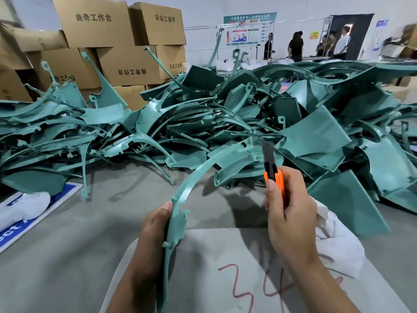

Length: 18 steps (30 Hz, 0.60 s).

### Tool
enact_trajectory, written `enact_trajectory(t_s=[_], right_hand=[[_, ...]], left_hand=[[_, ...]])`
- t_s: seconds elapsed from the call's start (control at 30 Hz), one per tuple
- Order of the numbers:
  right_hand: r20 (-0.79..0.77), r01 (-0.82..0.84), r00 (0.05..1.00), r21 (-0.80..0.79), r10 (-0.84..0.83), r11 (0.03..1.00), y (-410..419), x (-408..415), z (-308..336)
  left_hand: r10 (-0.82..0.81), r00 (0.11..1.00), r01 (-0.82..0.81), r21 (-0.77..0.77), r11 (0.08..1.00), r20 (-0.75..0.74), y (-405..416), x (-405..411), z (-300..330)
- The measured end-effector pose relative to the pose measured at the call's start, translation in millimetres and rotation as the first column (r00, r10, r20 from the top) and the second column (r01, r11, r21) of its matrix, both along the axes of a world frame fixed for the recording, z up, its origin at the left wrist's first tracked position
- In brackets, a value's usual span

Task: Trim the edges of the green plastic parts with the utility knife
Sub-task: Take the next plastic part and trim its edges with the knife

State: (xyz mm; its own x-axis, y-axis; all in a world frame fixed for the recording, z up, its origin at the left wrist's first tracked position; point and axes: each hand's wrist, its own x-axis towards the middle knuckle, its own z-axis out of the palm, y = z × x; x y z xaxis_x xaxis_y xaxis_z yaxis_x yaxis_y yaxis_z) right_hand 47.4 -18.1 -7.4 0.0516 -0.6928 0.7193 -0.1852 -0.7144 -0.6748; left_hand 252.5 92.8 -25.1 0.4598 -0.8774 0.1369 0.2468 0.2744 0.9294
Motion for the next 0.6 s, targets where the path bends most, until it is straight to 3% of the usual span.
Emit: enact_trajectory(t_s=[0.1, 0.23, 0.43, 0.6], right_hand=[[-0.069, -0.015, 0.998, -0.048, 0.011, 0.999, 1, 2, -1], [-0.118, 0.038, 0.992, -0.078, -0.047, 0.996, -1, 4, -3], [-0.045, 0.155, 0.987, -0.047, -0.157, 0.987, -5, 0, -4], [-0.171, 0.115, 0.976, -0.112, -0.133, 0.987, -2, 5, -8]], left_hand=[[-0.001, 1.000, 0.002, 0.033, 0.999, -0.030, -4, -6, 8], [0.044, 0.997, -0.055, 0.197, 0.979, 0.062, -8, 8, 2], [-0.037, 0.995, 0.040, -0.030, 0.999, 0.090, -1, 2, -7], [-0.018, 0.991, 0.022, -0.028, 0.999, 0.132, 1, 2, -10]])
